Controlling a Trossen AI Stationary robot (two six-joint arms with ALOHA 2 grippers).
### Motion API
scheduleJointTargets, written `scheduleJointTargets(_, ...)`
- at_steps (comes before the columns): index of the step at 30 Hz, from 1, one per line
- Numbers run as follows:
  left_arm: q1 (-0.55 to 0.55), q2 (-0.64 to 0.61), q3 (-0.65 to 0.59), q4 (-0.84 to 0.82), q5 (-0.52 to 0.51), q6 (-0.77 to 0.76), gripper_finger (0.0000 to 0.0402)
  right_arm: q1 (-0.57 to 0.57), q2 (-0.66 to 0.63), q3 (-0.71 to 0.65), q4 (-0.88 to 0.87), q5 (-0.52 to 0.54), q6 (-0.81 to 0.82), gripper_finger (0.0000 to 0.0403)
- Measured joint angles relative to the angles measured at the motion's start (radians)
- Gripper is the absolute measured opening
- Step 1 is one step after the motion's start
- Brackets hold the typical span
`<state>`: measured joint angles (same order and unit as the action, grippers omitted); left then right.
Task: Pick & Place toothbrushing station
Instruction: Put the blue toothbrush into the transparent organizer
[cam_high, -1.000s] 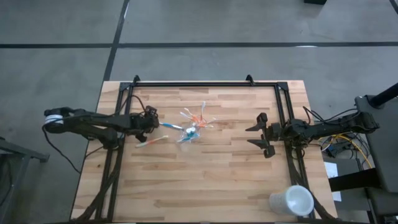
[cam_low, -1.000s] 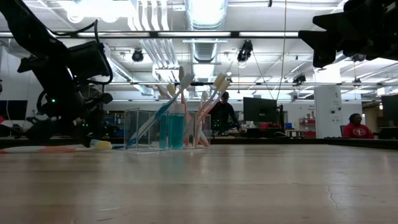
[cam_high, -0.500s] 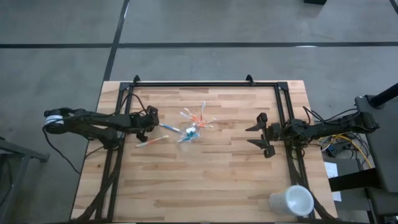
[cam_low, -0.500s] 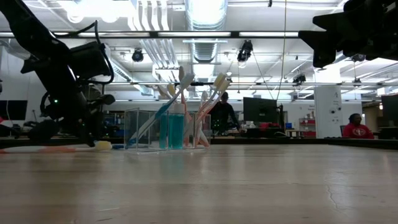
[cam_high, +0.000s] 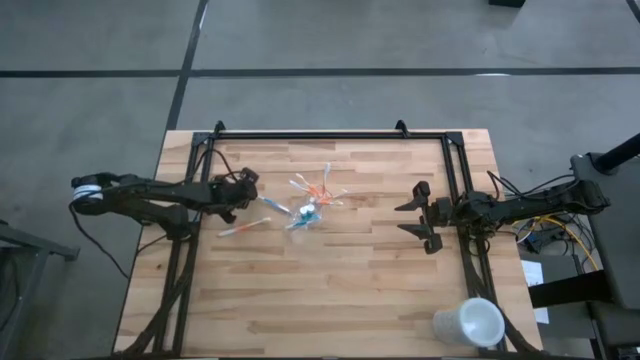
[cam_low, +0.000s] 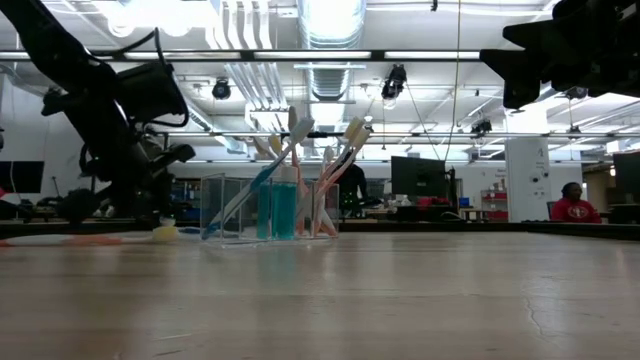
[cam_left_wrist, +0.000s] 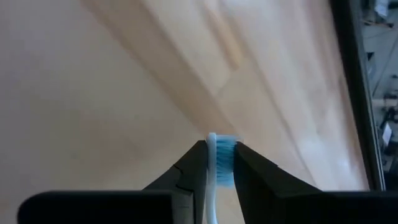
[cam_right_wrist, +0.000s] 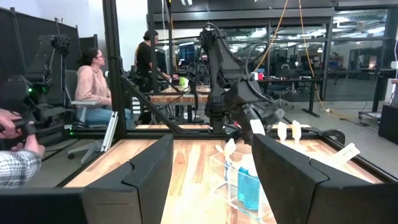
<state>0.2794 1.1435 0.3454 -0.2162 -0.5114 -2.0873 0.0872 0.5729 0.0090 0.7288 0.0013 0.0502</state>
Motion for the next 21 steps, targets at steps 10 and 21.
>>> scheduleJointTargets(10, 0.000, -0.002, 0.047, -0.004, -0.081, 0.198, 0.0073, 0.000, 0.000, 0.000, 0.000, 0.000, 0.001, 0.0215)
scheduleJointTargets(21, 0.000, -0.024, 0.134, -0.012, -0.175, 0.547, 0.0073, 0.000, -0.001, 0.000, 0.000, 0.000, 0.000, 0.0215)
